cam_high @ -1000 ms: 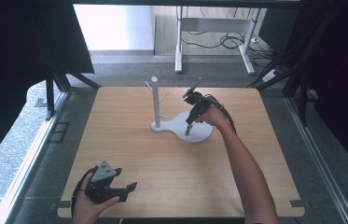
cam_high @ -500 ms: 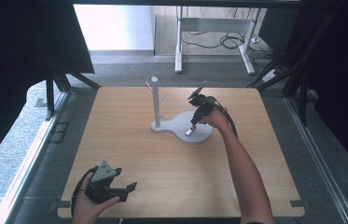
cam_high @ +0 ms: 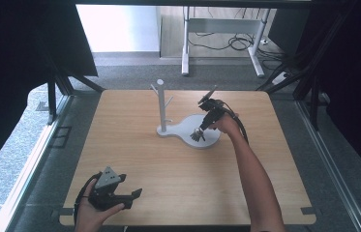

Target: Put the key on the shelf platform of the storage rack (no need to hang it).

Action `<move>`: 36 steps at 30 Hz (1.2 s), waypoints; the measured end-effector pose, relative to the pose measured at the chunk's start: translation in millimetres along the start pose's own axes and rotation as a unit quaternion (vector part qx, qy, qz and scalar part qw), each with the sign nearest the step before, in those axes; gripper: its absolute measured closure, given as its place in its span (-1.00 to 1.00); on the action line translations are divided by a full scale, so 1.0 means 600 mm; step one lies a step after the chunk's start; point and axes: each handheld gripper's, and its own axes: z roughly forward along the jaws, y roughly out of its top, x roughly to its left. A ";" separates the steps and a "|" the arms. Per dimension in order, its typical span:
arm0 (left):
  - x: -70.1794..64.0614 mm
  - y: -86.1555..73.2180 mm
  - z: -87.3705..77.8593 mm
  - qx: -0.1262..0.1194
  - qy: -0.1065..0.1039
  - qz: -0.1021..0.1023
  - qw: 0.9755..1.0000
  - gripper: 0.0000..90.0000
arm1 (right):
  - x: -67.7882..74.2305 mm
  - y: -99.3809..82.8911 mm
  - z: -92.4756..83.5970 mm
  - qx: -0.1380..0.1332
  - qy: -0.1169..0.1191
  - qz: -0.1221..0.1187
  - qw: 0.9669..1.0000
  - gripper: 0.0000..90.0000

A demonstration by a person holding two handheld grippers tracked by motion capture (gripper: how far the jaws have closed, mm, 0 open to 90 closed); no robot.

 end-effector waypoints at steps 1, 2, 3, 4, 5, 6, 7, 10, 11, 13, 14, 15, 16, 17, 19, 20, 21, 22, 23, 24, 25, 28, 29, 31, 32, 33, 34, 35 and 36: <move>0.000 0.000 0.000 0.000 0.000 0.000 1.000 -0.48 | -0.001 -0.001 -0.002 -0.001 0.000 -0.003 1.000 0.78; -0.001 0.000 0.001 0.000 0.000 0.000 1.000 -0.48 | -0.001 -0.002 -0.004 -0.003 -0.002 -0.003 1.000 0.75; -0.001 0.000 0.001 0.000 0.000 0.001 1.000 -0.48 | -0.001 -0.004 -0.007 -0.004 -0.003 -0.004 1.000 0.72; -0.002 0.001 0.002 0.001 0.000 0.002 1.000 -0.48 | 0.000 -0.005 -0.009 -0.007 -0.005 -0.004 1.000 0.71; -0.002 0.001 0.002 0.001 -0.001 0.002 1.000 -0.48 | -0.001 -0.007 -0.013 -0.010 -0.007 -0.008 1.000 0.69; -0.003 0.001 0.003 0.001 -0.001 0.002 1.000 -0.48 | -0.002 -0.009 -0.016 -0.015 -0.006 -0.007 1.000 0.67; -0.004 0.001 0.003 0.002 -0.001 0.003 1.000 -0.48 | -0.003 -0.012 -0.020 -0.018 -0.003 -0.006 1.000 0.64; -0.006 0.003 0.004 0.003 -0.002 0.007 1.000 -0.48 | -0.003 -0.024 -0.031 -0.026 -0.001 -0.007 1.000 0.50; -0.007 0.003 0.004 0.002 -0.002 0.006 1.000 -0.48 | -0.003 -0.027 -0.034 -0.028 -0.001 -0.007 1.000 0.46; -0.009 0.004 0.005 0.003 -0.002 0.007 1.000 -0.48 | -0.001 -0.036 -0.041 -0.040 0.002 -0.009 0.999 0.39; -0.010 0.004 0.006 0.003 -0.002 0.008 1.000 -0.48 | -0.001 -0.042 -0.047 -0.048 0.004 -0.012 0.999 0.36; -0.012 0.005 0.007 0.004 -0.004 0.010 1.000 -0.48 | 0.000 -0.045 -0.049 -0.053 0.006 -0.012 0.998 0.34; -0.014 0.005 0.008 0.005 -0.005 0.011 1.000 -0.48 | 0.000 -0.051 -0.053 -0.058 0.007 -0.014 0.998 0.31; -0.017 0.006 0.010 0.006 -0.006 0.013 1.000 -0.48 | 0.000 -0.056 -0.056 -0.063 0.008 -0.015 0.998 0.27; -0.020 0.007 0.013 0.007 -0.007 0.015 1.000 -0.48 | 0.004 -0.070 -0.063 -0.071 0.018 -0.018 0.997 0.21; -0.020 0.007 0.014 0.010 -0.008 0.017 1.000 -0.48 | 0.006 -0.073 -0.064 -0.073 0.017 -0.017 0.997 0.20; -0.021 0.007 0.015 0.010 -0.007 0.018 1.000 -0.48 | 0.009 -0.078 -0.067 -0.077 0.017 -0.022 0.997 0.18; -0.022 0.007 0.015 0.010 -0.008 0.017 1.000 -0.48 | 0.013 -0.086 -0.070 -0.081 0.019 -0.025 0.996 0.16; -0.023 0.007 0.015 0.010 -0.007 0.017 1.000 -0.48 | 0.016 -0.091 -0.073 -0.083 0.021 -0.029 0.996 0.13; -0.023 0.008 0.015 0.010 -0.007 0.017 1.000 -0.48 | 0.019 -0.098 -0.075 -0.087 0.023 -0.031 0.995 0.11; -0.024 0.008 0.015 0.009 -0.007 0.018 1.000 -0.48 | 0.021 -0.103 -0.078 -0.091 0.024 -0.031 0.995 0.10; -0.025 0.009 0.016 0.011 -0.007 0.019 1.000 -0.48 | 0.029 -0.124 -0.086 -0.102 0.022 -0.040 0.994 0.07; -0.025 0.009 0.016 0.012 -0.007 0.020 1.000 -0.48 | 0.032 -0.133 -0.090 -0.108 0.021 -0.044 0.993 0.06; -0.027 0.009 0.017 0.013 -0.007 0.021 1.000 -0.48 | 0.036 -0.146 -0.095 -0.115 0.021 -0.046 0.992 0.04; -0.028 0.009 0.017 0.013 -0.007 0.022 1.000 -0.48 | 0.039 -0.156 -0.098 -0.121 0.021 -0.046 0.991 0.03; -0.029 0.009 0.018 0.013 -0.007 0.021 1.000 -0.48 | 0.039 -0.162 -0.101 -0.125 0.021 -0.049 0.991 0.02; -0.029 0.009 0.019 0.012 -0.007 0.022 1.000 -0.48 | 0.042 -0.172 -0.104 -0.129 0.018 -0.050 0.990 0.00; -0.030 0.010 0.020 0.013 -0.008 0.022 1.000 -0.48 | 0.044 -0.178 -0.106 -0.130 0.017 -0.053 0.990 0.00; -0.030 0.010 0.020 0.014 -0.008 0.023 1.000 -0.48 | 0.046 -0.187 -0.109 -0.134 0.013 -0.056 0.989 0.00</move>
